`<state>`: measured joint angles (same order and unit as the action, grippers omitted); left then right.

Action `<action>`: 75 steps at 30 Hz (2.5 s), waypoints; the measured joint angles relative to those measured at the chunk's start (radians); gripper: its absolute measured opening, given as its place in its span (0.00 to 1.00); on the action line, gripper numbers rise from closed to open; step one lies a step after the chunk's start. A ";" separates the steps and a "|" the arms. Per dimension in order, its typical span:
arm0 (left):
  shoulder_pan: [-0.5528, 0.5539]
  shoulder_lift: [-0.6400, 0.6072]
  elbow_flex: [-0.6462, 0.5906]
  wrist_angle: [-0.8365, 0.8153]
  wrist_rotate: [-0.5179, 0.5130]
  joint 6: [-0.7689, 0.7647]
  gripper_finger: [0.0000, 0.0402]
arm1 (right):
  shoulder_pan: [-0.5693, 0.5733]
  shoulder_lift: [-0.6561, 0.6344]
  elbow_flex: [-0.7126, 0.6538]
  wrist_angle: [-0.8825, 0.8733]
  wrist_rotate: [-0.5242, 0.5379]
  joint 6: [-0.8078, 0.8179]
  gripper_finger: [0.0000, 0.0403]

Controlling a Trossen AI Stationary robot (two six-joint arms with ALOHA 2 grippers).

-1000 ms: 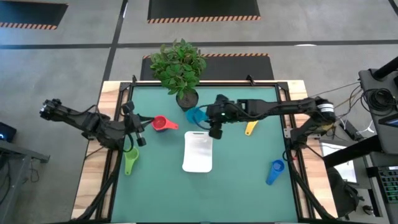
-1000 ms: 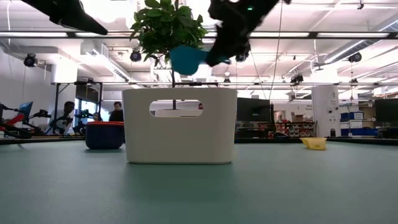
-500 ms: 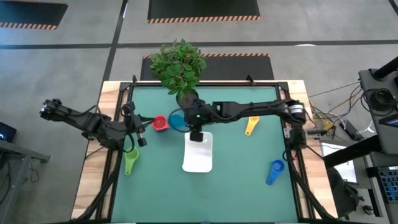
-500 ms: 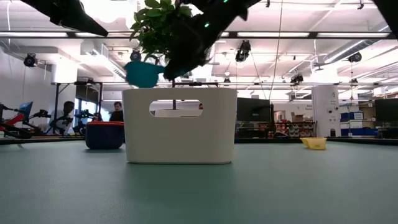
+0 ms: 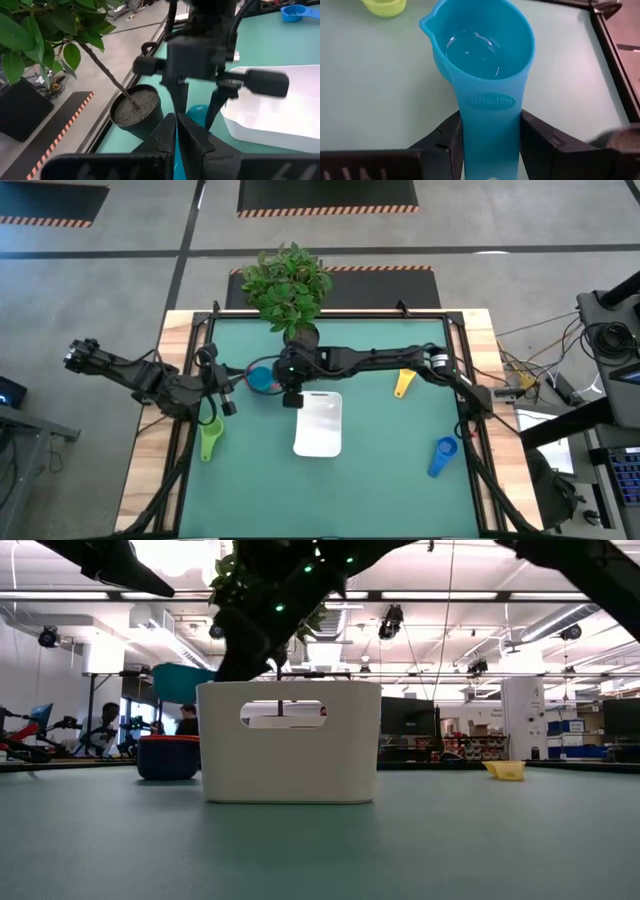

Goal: Nest measuring cups in basket
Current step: Stack the light blue measuring cup on top of the red measuring cup

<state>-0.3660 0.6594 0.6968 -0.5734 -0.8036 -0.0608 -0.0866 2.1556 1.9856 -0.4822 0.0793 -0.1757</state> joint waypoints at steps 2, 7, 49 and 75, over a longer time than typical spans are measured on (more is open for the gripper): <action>0.000 0.000 0.000 0.004 0.000 0.000 0.00 | -0.002 0.028 0.035 -0.010 0.002 0.000 0.35; 0.000 0.000 0.000 0.005 0.000 0.000 0.00 | -0.010 0.079 0.085 -0.015 0.049 -0.007 0.35; 0.000 0.000 0.001 0.013 0.001 0.000 0.00 | -0.032 0.106 -0.023 0.236 0.058 0.061 0.35; 0.000 0.000 0.002 0.012 0.002 0.001 0.00 | -0.027 0.100 -0.032 0.220 0.052 0.020 0.54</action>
<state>-0.3658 0.6594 0.6983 -0.5610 -0.8021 -0.0603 -0.1138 2.2552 1.9538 -0.2618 0.1310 -0.1553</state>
